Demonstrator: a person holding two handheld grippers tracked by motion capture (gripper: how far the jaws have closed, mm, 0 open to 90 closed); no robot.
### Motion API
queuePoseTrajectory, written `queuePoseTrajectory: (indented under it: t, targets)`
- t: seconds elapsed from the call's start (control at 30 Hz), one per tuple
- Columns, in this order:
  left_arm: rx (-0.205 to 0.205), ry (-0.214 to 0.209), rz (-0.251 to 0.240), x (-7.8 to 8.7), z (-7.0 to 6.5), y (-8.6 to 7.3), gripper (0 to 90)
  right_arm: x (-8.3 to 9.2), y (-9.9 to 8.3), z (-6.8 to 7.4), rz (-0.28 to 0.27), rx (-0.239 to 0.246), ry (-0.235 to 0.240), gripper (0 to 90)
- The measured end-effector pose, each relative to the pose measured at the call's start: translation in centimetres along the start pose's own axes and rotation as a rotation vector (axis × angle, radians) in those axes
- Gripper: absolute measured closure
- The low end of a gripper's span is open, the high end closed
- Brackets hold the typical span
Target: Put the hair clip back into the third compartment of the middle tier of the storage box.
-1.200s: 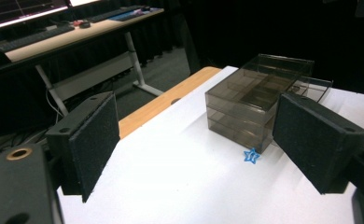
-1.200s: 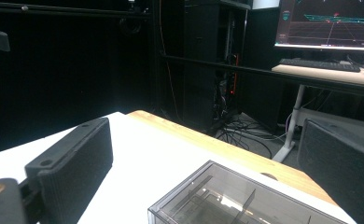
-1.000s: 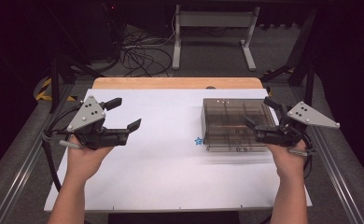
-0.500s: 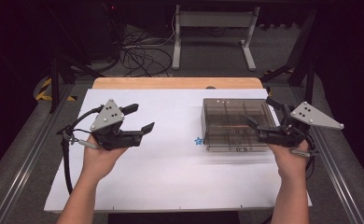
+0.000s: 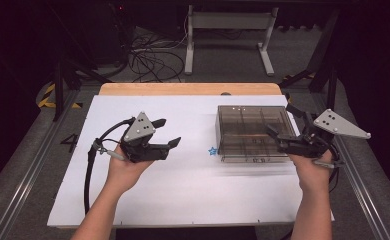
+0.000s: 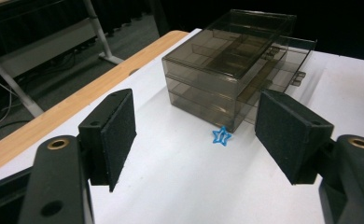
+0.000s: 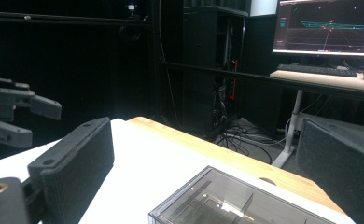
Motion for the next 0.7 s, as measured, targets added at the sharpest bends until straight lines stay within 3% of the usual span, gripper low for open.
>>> queuePoseTrajectory:
  t: [0.1,0.13,0.17,0.33,0.47,0.7]
  targets:
    - [-0.001,-0.006,-0.005,-0.7,-0.2,0.0,31.2,0.1,0.0,0.0,-0.003,-0.002,0.0,4.8]
    - [0.0,-0.01,-0.004,-1.0,-0.3,0.0,31.2,0.1,0.1,0.2,-0.011,-0.035,0.009,4.8]
    - [0.001,-0.013,-0.003,-1.2,-0.4,-0.1,31.4,0.2,0.1,0.0,-0.005,-0.003,0.0,4.8]
    - [0.01,-0.043,-0.004,-2.4,-0.7,-0.2,32.3,0.3,0.2,-0.1,-0.008,-0.004,0.005,4.8]
    - [-0.017,-0.059,-0.002,-3.4,-1.1,-0.3,32.0,0.5,0.3,-0.1,-0.011,-0.008,0.009,4.8]
    - [-0.011,-0.094,-0.018,-4.9,-1.2,-0.6,32.8,0.7,0.4,-0.3,-0.015,-0.011,0.011,4.8]
Point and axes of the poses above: each handheld gripper's, and its own axes: x roughly backward along the jaws, y roughly out of its top, z roughly to its left, the point moved 5 cm from there along -x, roughly forward along the jaws, and after that the axes turned 15 degrees about -x, right-handed, at the moved point
